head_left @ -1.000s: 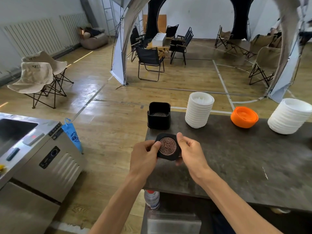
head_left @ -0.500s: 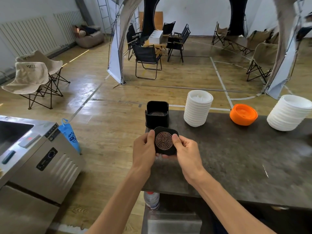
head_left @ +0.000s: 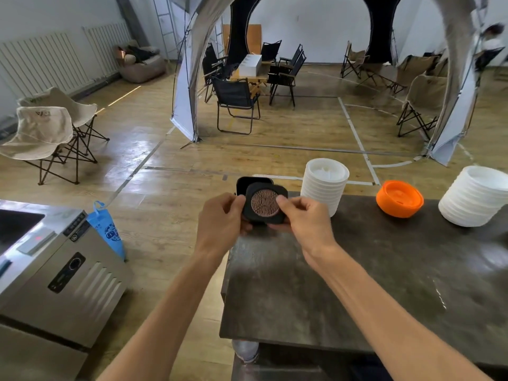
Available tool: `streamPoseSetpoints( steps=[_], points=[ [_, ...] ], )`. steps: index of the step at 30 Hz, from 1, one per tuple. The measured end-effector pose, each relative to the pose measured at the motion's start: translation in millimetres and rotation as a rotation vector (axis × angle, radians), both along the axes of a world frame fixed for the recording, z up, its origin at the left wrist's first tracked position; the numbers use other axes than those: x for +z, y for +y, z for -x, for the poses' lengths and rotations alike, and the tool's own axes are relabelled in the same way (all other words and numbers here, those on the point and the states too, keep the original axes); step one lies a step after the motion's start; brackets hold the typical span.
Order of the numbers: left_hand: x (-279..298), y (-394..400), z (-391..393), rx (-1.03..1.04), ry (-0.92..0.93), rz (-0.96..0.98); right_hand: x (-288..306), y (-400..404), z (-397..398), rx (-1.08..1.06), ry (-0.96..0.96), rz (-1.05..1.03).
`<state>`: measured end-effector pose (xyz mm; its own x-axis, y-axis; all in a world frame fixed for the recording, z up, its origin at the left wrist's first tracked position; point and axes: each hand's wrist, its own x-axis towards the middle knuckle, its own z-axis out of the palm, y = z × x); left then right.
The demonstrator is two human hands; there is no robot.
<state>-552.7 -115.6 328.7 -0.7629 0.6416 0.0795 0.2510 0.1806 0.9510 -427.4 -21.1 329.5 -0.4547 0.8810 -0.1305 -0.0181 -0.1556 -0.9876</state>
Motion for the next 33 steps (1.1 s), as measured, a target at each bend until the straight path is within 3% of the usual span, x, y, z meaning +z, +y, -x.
streamPoseSetpoints(
  steps=[5,9,11,24,33],
  points=[
    [25,36,49,0.032,0.135,0.147,27,50,43,0.035,-0.312,-0.246],
    [18,56,69,0.037,0.249,0.379,13,78,73,0.080,-0.691,-0.437],
    [9,59,70,0.036,0.314,0.473,1,82,81,0.122,-0.791,-0.435],
    [-16,70,73,-0.040,0.366,0.699,-22,75,80,0.131,-0.833,-0.332],
    [-5,59,58,0.016,0.370,0.537,-14,68,68,0.101,-0.749,-0.354]
  ],
)
